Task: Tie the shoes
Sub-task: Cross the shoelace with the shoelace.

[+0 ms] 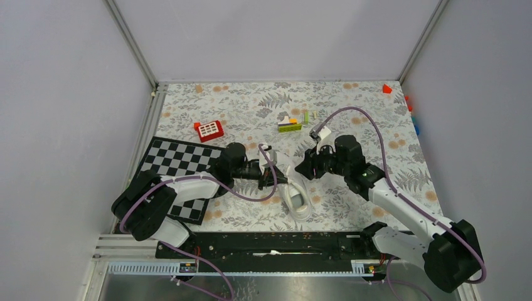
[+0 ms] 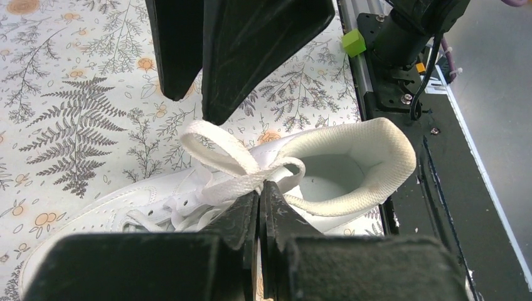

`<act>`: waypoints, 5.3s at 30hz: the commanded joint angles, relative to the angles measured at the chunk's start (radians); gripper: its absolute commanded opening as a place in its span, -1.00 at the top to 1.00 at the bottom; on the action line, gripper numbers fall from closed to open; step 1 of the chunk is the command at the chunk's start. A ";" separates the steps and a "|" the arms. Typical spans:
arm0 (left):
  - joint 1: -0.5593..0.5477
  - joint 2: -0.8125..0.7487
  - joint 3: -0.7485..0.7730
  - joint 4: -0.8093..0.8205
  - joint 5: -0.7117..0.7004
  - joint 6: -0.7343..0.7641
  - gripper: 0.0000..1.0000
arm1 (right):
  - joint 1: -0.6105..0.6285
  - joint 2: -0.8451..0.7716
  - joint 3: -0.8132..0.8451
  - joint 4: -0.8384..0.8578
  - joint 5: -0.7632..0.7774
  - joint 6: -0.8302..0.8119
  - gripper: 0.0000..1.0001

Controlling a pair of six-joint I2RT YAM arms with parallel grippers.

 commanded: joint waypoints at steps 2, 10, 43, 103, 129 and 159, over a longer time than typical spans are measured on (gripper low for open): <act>0.010 -0.025 0.046 -0.052 0.074 0.121 1.00 | -0.004 -0.026 -0.032 0.035 -0.047 -0.014 0.07; 0.010 -0.002 0.123 -0.160 0.077 0.165 1.00 | -0.038 0.028 -0.011 0.010 -0.015 0.034 0.01; 0.010 0.008 0.116 -0.071 0.107 0.080 1.00 | -0.061 0.185 0.033 0.157 -0.255 -0.013 -0.04; 0.005 -0.036 0.074 -0.049 0.072 0.082 1.00 | -0.061 -0.136 0.100 -0.110 0.206 0.084 1.00; -0.079 0.038 0.143 -0.093 0.090 0.076 1.00 | 0.060 0.147 0.483 -0.570 -0.008 0.063 1.00; -0.078 0.027 0.034 0.201 -0.115 -0.127 1.00 | 0.214 -0.035 0.235 -0.527 0.156 0.208 1.00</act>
